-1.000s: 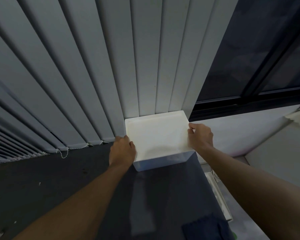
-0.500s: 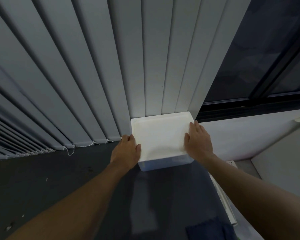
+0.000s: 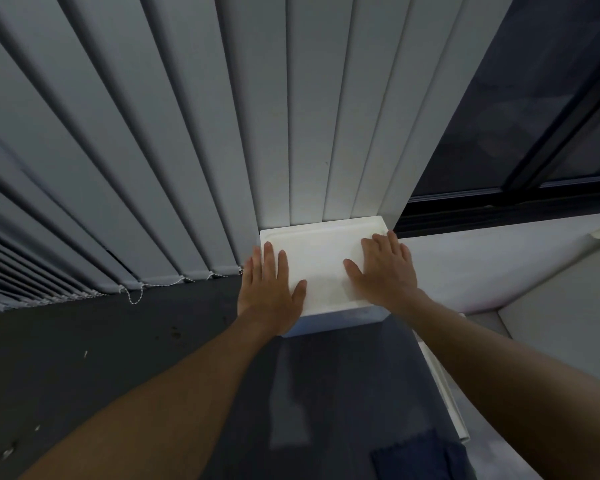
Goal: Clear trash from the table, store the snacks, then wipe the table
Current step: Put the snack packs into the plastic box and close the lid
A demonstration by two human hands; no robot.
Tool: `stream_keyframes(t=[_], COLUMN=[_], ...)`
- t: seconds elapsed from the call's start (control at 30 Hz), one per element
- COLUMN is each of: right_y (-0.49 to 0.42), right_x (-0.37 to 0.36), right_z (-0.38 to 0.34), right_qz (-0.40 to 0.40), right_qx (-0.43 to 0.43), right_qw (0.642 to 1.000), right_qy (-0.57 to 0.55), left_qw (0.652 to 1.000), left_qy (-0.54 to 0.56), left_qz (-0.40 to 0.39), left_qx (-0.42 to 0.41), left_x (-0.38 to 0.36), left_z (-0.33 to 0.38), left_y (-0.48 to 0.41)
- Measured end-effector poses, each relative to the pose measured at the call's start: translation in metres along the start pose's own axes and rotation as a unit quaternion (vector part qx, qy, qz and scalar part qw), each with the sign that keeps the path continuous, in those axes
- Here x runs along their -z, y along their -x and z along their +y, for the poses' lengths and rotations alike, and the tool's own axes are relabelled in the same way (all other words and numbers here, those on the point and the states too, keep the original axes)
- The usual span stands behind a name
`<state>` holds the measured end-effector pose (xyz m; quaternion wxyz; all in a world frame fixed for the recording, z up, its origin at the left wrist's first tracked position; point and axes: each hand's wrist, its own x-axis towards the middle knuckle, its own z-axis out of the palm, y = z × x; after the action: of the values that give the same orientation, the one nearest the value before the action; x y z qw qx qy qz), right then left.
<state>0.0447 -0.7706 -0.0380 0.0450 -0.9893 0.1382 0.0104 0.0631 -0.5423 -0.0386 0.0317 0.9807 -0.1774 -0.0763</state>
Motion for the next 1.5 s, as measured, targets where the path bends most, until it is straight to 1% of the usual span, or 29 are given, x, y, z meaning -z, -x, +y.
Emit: stream_keyframes(t=[0.07, 0.17, 0.33, 0.43, 0.53, 0.67, 0.73, 0.83, 0.93, 1.0, 1.07, 1.13, 1.23, 1.4, 1.43, 1.5], right_y=[0.003, 0.01, 0.009, 0.004, -0.009, -0.016, -0.019, -0.021, -0.018, -0.014, -0.015, -0.015, -0.015, -0.018, -0.014, -0.002], right_x=[-0.004, -0.01, -0.01, -0.01, -0.005, -0.013, -0.016, -0.017, -0.018, -0.02, -0.02, -0.019, -0.019, -0.016, -0.017, -0.02], right_z=[-0.003, -0.005, -0.006, -0.007, -0.013, -0.024, -0.024, -0.021, -0.024, -0.026, -0.025, -0.024, -0.025, -0.023, -0.026, -0.032], right_qz=[-0.002, 0.011, 0.018, 0.023, 0.024, 0.034, 0.017, 0.01, 0.026, 0.035, 0.012, -0.002, 0.0, -0.054, -0.048, -0.004], right_qx=[0.011, 0.017, 0.01, 0.0, -0.01, -0.008, -0.005, -0.009, -0.012, 0.014, 0.04, 0.036, 0.033, 0.039, 0.034, 0.023], right_qw=[1.0, 0.999, 0.999, 1.0, 1.0, 0.999, 0.999, 0.999, 1.0, 0.999, 0.998, 0.998, 0.998, 0.997, 0.998, 0.999], right_qy=[0.018, 0.047, 0.03, 0.018, 0.009, 0.036, 0.049, 0.044, 0.014, 0.016, 0.043, 0.049, 0.051, 0.036, 0.031, 0.028], left_qw=[1.0, 1.0, 0.998, 0.997, 0.998, 0.999, 0.998, 0.997, 0.998, 0.998, 0.999, 0.999, 0.999, 0.997, 0.996, 0.996], left_qy=[-0.027, -0.021, 0.019, 0.055, 0.039, 0.003, 0.006, 0.019, 0.013, 0.004, 0.004, 0.007, 0.001, -0.049, -0.054, -0.045], left_qz=[0.011, 0.005, 0.052, 0.062, 0.051, 0.052, 0.057, 0.072, 0.062, 0.054, 0.044, 0.028, 0.012, 0.041, 0.046, 0.052], left_qx=[-0.003, -0.014, -0.016, -0.003, -0.01, -0.014, -0.01, -0.015, -0.025, -0.028, -0.03, -0.035, -0.05, -0.046, -0.045, -0.048], left_x=[0.002, 0.006, 0.007, -0.003, -0.007, -0.001, 0.0, -0.003, -0.004, -0.005, -0.004, -0.001, 0.002, 0.002, 0.003, 0.002], left_z=[0.001, 0.0, 0.004, 0.006, 0.005, 0.004, 0.004, 0.004, 0.003, 0.002, 0.001, -0.001, -0.004, 0.001, 0.002, 0.002], left_y=[0.0, -0.007, -0.029, -0.03, -0.032, -0.035, -0.036, -0.038, -0.04, -0.041, -0.042, -0.044, -0.043, -0.037, -0.037, -0.038])
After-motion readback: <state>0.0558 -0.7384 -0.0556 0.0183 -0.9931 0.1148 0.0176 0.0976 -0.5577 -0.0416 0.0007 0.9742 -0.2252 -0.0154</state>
